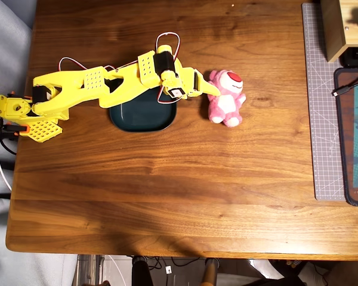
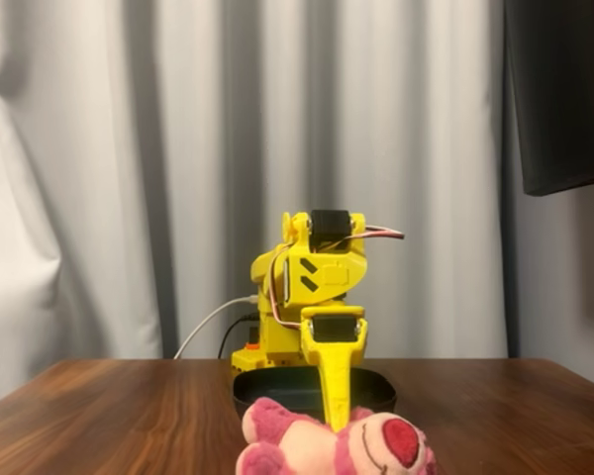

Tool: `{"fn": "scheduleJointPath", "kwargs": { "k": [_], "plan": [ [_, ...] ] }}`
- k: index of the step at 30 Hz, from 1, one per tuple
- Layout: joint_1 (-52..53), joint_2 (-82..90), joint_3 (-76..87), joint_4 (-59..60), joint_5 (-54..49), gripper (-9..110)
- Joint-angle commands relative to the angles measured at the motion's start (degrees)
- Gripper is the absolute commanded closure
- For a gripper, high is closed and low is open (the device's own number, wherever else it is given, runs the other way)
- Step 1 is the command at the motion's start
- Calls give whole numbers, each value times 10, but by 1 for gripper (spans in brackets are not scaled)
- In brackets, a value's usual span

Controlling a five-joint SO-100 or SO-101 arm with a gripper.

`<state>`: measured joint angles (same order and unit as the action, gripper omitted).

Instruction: Grasp a strawberry bear and put it in the bin.

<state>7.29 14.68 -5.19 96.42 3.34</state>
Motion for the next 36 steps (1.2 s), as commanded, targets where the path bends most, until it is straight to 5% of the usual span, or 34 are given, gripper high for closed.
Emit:
{"fn": "scheduleJointPath", "kwargs": {
  "k": [1,21,24,27,36],
  "plan": [
    [-6,-1,-31,14,-3,66],
    [4,3,-29,0,-8,66],
    [1,3,-29,0,-13,70],
    [-5,3,-26,7,-16,86],
    [-4,3,-25,14,-40,94]
  ]
}}
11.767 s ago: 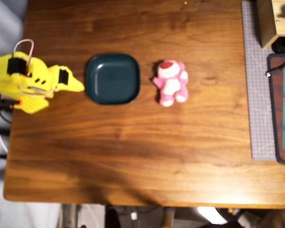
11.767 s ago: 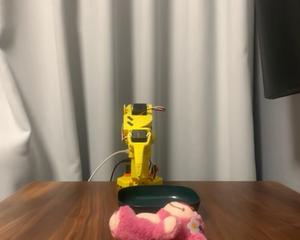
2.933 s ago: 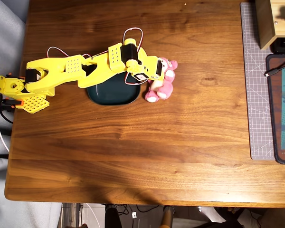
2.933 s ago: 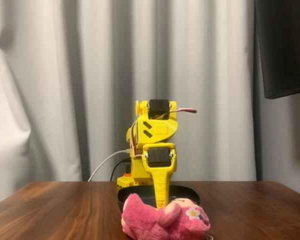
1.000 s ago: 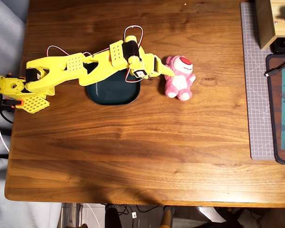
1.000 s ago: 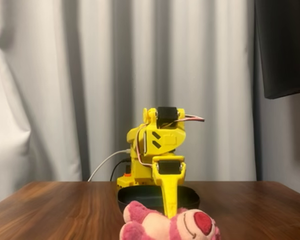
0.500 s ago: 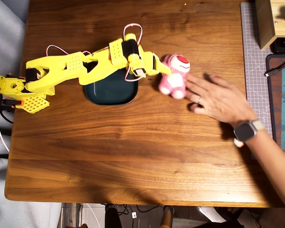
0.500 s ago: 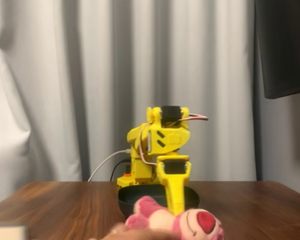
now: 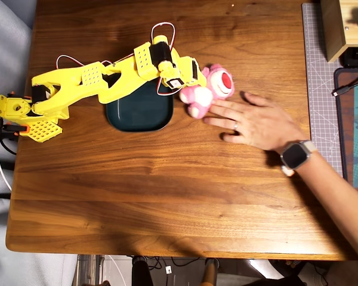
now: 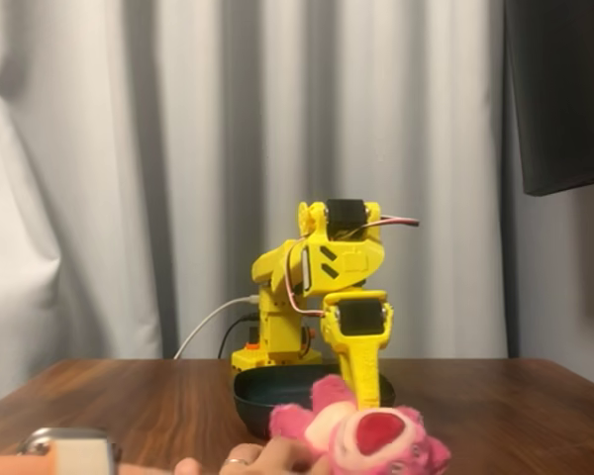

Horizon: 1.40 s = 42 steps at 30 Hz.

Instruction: Grasp a strawberry bear and put it in the bin.

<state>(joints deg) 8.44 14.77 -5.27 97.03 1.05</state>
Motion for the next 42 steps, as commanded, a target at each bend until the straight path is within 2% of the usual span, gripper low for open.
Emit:
{"fn": "scheduleJointPath", "kwargs": {
  "k": [1,3,17,19,20,21,26,32,37,42],
  "plan": [
    [-16,2,-24,8,-22,98],
    [-15,2,-24,6,-24,102],
    [-12,0,-29,-5,-15,101],
    [-9,1,-29,-6,-23,92],
    [-8,1,-29,-6,-24,80],
    [-6,1,-28,-5,-30,73],
    [0,3,-27,-18,-55,63],
    [0,4,-31,-57,-64,71],
    [-3,7,-32,-57,-55,72],
    [-23,77,-33,-41,-37,67]
  ]
}}
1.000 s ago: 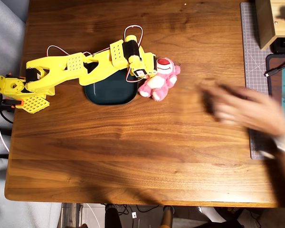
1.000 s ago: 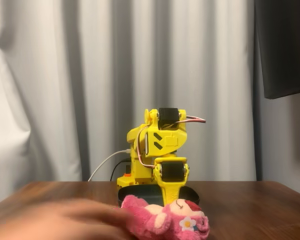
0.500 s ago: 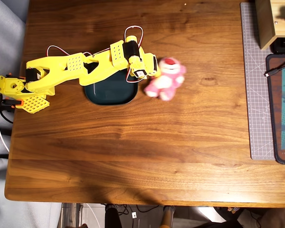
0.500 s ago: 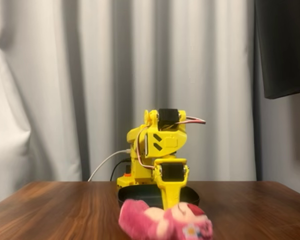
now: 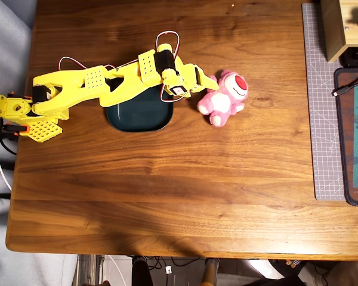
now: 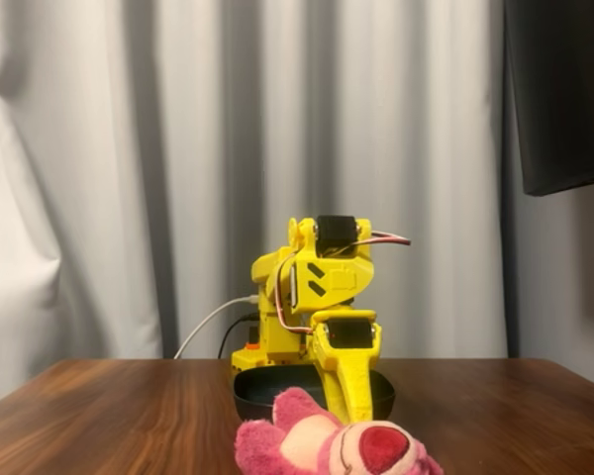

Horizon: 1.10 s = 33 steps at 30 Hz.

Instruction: Grasp a strawberry bear and put it in the bin.

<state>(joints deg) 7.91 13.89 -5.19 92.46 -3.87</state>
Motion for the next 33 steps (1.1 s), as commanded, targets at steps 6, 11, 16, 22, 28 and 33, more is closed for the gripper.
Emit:
{"fn": "scheduleJointPath", "kwargs": {
  "k": [6,11,16,22,28,33],
  "plan": [
    [-7,200,-29,-45,-23,65],
    [1,229,-29,-62,-29,65],
    [-40,220,-32,-62,-5,65],
    [-69,185,-33,-45,14,64],
    [-65,192,-33,-37,12,63],
    [-43,188,-33,-38,9,62]
  ]
}}
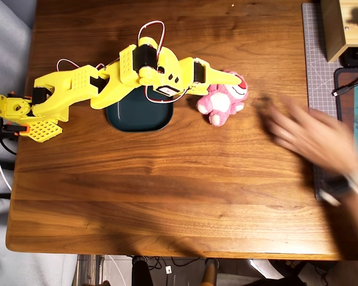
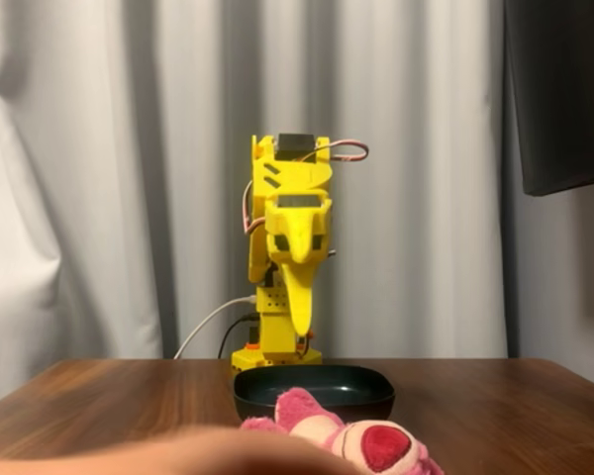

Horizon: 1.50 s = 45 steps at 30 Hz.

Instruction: Grasp a strawberry bear and put it in the bin.

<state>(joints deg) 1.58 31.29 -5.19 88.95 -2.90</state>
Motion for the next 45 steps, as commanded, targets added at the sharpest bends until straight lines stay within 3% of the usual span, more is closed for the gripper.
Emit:
{"fn": "scheduleJointPath", "kwargs": {
  "k": [1,13,30,45],
  "plan": [
    [26,11,-33,-7,-3,62],
    [49,-15,-31,7,4,62],
    [-97,-98,-33,107,1,62],
    [-4,-102,-33,108,1,63]
  ]
}}
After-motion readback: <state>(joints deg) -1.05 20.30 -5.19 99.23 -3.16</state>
